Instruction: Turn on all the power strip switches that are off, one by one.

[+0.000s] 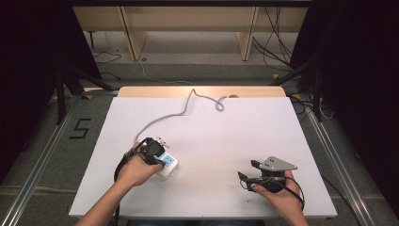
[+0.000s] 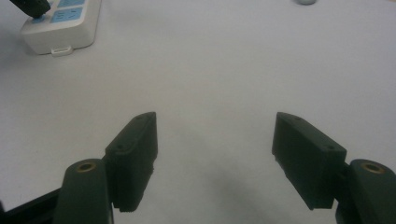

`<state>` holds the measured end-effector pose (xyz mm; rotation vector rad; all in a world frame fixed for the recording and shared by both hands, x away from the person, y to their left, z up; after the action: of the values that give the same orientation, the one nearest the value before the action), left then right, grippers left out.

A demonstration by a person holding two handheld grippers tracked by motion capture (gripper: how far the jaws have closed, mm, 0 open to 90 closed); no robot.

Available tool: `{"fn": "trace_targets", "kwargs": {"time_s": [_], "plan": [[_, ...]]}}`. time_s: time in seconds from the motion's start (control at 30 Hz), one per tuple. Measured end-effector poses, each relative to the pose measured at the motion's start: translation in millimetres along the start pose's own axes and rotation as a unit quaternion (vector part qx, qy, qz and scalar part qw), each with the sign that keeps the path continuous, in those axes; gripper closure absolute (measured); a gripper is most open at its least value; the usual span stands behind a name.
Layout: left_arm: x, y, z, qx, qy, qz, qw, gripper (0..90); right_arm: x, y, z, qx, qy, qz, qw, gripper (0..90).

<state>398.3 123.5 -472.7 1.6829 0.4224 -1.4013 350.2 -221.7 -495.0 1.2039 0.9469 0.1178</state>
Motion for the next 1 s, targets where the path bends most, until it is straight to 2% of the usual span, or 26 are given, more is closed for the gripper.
{"fn": "trace_targets", "kwargs": {"time_s": [1.0], "plan": [[2.2,3.1,0.9,0.005,0.004,-0.018,0.9998,89.9,0.1,-0.1,-0.6,0.000,0.000,-0.001,1.0000,32.1]]}}
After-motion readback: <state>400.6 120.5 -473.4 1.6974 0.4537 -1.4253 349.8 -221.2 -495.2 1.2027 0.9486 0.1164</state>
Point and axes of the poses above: each handheld gripper's, and its own axes: x roughly forward along the jaws, y roughly out of its top, z roughly to its right, the point moved 4 cm from there along x, roughly forward along the jaws, and after that the axes turned 5 degrees about -x, right-handed, at the moved point
